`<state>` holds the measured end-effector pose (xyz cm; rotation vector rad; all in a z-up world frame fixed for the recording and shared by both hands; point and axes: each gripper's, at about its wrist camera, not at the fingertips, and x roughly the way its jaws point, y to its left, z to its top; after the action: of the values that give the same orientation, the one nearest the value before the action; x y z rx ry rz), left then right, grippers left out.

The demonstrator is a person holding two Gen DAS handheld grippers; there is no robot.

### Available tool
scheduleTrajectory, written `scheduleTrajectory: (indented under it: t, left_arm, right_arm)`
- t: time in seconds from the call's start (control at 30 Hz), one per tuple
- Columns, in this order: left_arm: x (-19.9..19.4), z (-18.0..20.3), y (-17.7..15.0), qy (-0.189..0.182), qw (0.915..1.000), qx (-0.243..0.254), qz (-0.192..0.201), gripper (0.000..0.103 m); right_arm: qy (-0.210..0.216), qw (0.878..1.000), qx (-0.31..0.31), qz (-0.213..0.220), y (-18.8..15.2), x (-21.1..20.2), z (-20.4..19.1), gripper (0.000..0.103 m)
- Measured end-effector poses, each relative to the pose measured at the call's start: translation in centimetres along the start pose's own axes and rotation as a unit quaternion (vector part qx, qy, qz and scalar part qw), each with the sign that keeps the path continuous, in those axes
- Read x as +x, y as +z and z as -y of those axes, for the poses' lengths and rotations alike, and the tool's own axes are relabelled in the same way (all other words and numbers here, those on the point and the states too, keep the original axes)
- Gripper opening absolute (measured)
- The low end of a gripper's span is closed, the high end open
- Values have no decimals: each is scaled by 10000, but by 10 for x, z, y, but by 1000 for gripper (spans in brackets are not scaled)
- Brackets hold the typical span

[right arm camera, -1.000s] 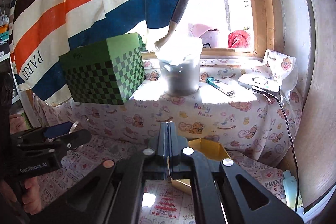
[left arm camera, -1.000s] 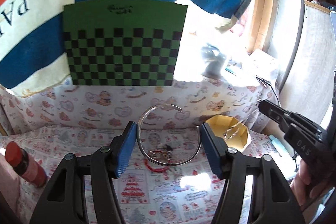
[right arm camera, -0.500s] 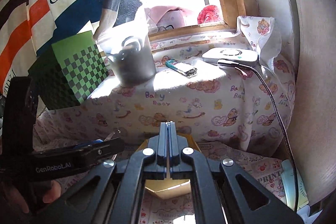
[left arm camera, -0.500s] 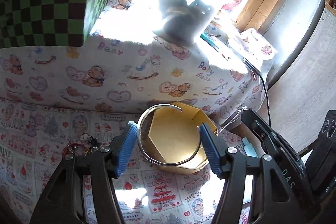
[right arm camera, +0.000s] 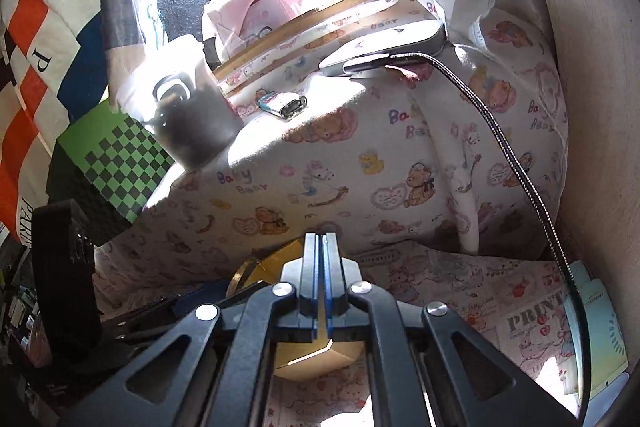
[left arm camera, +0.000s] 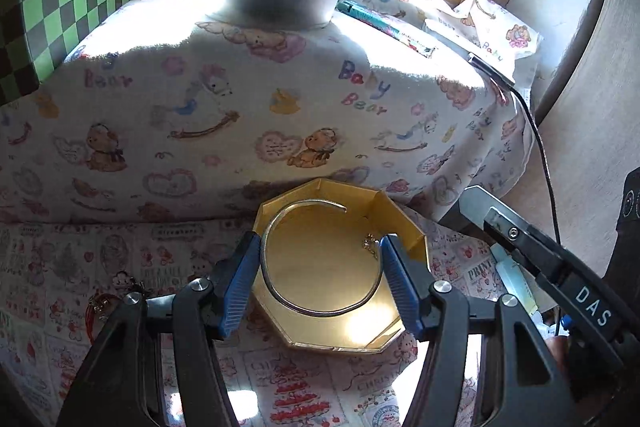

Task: Organize jewelry
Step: 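Carry both items to the gold box while the left tool releases the bangle inside, then open the right tool to drop the silver chain into the gold box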

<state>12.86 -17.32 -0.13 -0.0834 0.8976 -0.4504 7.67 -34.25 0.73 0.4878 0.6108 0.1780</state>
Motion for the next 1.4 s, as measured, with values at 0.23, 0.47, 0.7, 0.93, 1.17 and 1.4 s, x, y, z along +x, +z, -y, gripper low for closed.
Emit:
scheduleTrajectory:
  t: [0.23,0.47,0.7,0.93,1.17,1.4]
  left_arm:
    - [7,6,-2,163,9996,199,79,61]
    - [-23,3,-5,113,9978,233,618,75]
    - [-107,-22,-14,609,9862,329,1502,87]
    - [-166,-59,-33,1054,9703,269,2161,94]
    - [-188,-90,-42,1306,9578,124,2558,103]
    - [-149,-112,-49,1585,9654,115,2066,103]
  right_arm:
    - [-105,9998,119,85,0,-6,4,3]
    - [-215,9995,169,156,-2,-10,5,7]
    - [-211,9991,-208,294,-6,-22,-24,26]
    - [-372,9951,-700,585,-17,-33,-58,38]
    - [-448,9953,-752,419,-25,-24,-64,47]
    - [-587,9927,-958,436,-31,-22,-75,61]
